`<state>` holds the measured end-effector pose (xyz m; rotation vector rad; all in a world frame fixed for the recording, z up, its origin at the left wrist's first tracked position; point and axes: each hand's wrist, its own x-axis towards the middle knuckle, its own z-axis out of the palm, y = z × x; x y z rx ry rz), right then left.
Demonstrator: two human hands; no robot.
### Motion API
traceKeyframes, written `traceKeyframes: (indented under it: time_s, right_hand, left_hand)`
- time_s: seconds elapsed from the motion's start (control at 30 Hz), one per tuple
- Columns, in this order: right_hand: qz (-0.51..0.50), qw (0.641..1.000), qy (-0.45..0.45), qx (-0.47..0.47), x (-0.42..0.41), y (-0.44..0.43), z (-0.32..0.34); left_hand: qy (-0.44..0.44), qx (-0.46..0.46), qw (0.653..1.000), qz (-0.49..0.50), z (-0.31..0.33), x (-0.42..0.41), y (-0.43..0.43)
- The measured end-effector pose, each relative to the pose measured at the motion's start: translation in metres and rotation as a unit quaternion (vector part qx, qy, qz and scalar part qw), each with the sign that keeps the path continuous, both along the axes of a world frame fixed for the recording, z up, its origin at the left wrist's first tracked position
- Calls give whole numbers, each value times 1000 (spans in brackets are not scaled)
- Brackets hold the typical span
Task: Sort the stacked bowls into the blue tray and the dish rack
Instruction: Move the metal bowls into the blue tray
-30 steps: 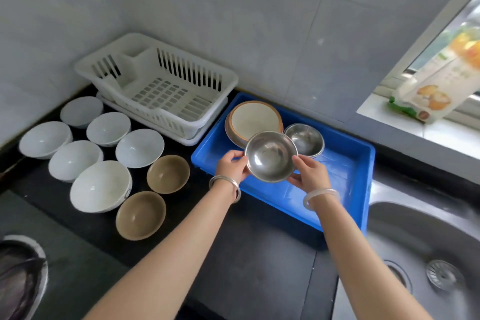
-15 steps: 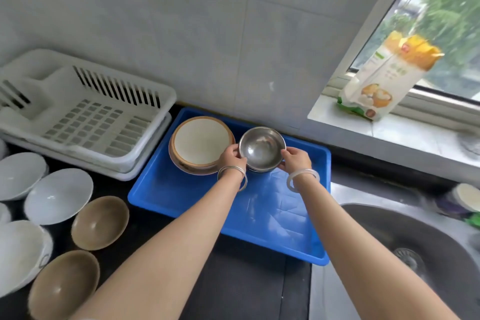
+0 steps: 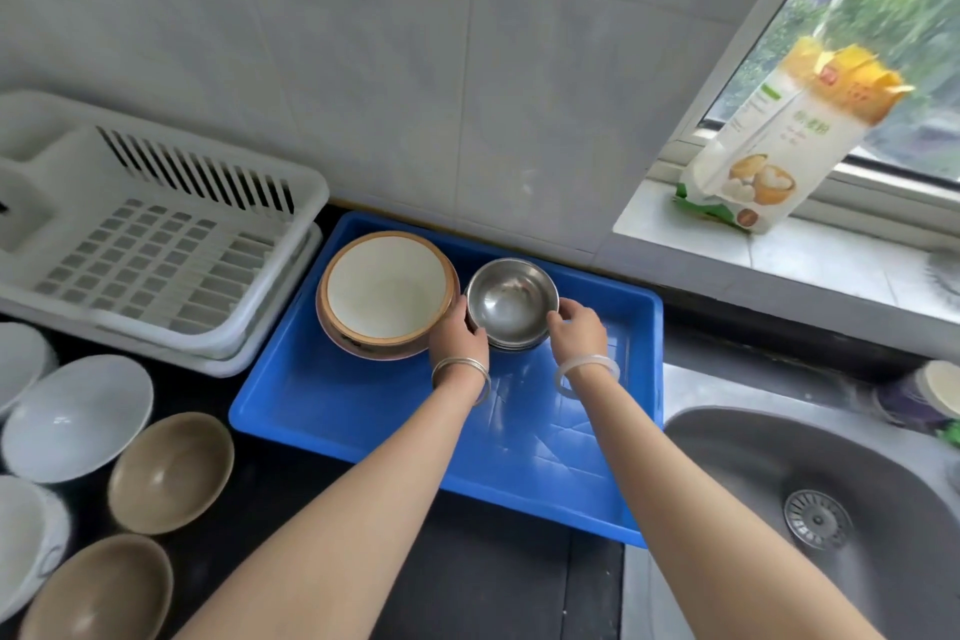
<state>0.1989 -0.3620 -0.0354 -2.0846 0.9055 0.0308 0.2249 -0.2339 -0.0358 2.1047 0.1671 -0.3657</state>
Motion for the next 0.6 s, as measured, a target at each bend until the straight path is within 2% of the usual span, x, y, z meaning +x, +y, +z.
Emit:
traceKeyframes:
  time_s: [0.2, 0.43, 0.6]
  right_hand:
    - [21, 999, -30, 13, -9, 5, -2]
    - [35, 998, -19, 43, -24, 4, 8]
    - [49, 997, -30, 55, -54, 9, 13]
  left_hand:
    - [-8, -61, 998, -4, -4, -10, 2]
    - [17, -55, 997, -54, -1, -17, 11]
    - [53, -66, 995, -46, 6, -39, 38]
